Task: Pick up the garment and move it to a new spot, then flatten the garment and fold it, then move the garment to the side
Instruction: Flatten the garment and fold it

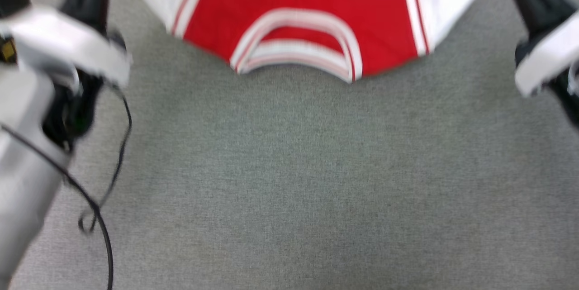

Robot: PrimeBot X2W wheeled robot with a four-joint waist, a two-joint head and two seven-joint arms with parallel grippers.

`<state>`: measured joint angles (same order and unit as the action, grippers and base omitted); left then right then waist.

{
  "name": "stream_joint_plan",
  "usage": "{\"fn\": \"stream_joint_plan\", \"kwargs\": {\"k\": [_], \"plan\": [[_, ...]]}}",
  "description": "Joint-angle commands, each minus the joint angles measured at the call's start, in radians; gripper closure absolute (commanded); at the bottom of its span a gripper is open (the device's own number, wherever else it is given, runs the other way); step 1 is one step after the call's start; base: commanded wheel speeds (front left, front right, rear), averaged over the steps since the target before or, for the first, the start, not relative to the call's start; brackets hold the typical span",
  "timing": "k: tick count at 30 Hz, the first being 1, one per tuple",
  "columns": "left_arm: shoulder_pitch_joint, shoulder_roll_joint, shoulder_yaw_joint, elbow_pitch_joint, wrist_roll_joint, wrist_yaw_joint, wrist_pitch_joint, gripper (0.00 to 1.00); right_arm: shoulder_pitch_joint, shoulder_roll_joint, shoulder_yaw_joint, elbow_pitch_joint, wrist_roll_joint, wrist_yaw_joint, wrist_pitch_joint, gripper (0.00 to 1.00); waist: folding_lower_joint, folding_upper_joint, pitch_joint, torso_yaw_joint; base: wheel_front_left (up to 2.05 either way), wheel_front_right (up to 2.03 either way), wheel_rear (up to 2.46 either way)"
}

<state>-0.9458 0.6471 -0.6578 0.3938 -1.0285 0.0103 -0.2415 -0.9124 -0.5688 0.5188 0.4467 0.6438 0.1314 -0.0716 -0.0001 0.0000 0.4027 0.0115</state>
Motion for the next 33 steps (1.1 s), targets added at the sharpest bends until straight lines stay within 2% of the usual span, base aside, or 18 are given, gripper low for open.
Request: {"fn": "stream_joint_plan", "kwargs": {"k": [1,3,9,15,19,26,33], "plan": [[0.045,0.009,0.013,-0.021,-0.006,0.015,-0.010,1.00,0.047,-0.004,-0.015,-0.017,0.003,-0.001,-0.004,1.00,0.0001,0.0000,-0.037,-0.001,0.00,0.00,0.00],[0.164,0.026,0.026,-0.077,-0.019,0.047,-0.019,1.00,0.170,0.002,-0.050,-0.054,-0.006,-0.001,0.006,1.00,0.0001,0.0000,-0.078,0.001,0.00,0.00,0.00],[0.400,0.054,0.070,-0.174,-0.046,0.106,-0.025,1.00,0.411,0.032,-0.152,-0.129,-0.033,-0.001,0.030,1.00,0.0001,0.0000,-0.163,0.002,0.00,0.00,0.00],[0.611,0.045,0.131,-0.240,-0.047,0.141,-0.026,1.00,0.641,0.087,-0.250,-0.208,-0.065,-0.001,0.079,1.00,0.0001,0.0000,-0.241,0.008,0.00,0.00,0.00],[0.770,0.019,0.178,-0.271,-0.040,0.155,-0.026,1.00,0.800,0.127,-0.328,-0.262,-0.094,-0.001,0.117,1.00,0.0001,0.0000,-0.289,0.008,0.00,0.00,0.00],[0.943,-0.027,0.230,-0.267,-0.021,0.163,-0.026,1.00,0.992,0.159,-0.439,-0.345,-0.125,-0.001,0.177,1.00,0.0001,0.0000,-0.329,0.006,0.00,0.00,0.00],[1.065,-0.060,0.269,-0.239,-0.001,0.158,-0.025,1.00,1.140,0.191,-0.487,-0.374,-0.148,-0.002,0.246,1.00,0.0001,0.0000,-0.359,0.000,0.00,0.00,0.00]]}}
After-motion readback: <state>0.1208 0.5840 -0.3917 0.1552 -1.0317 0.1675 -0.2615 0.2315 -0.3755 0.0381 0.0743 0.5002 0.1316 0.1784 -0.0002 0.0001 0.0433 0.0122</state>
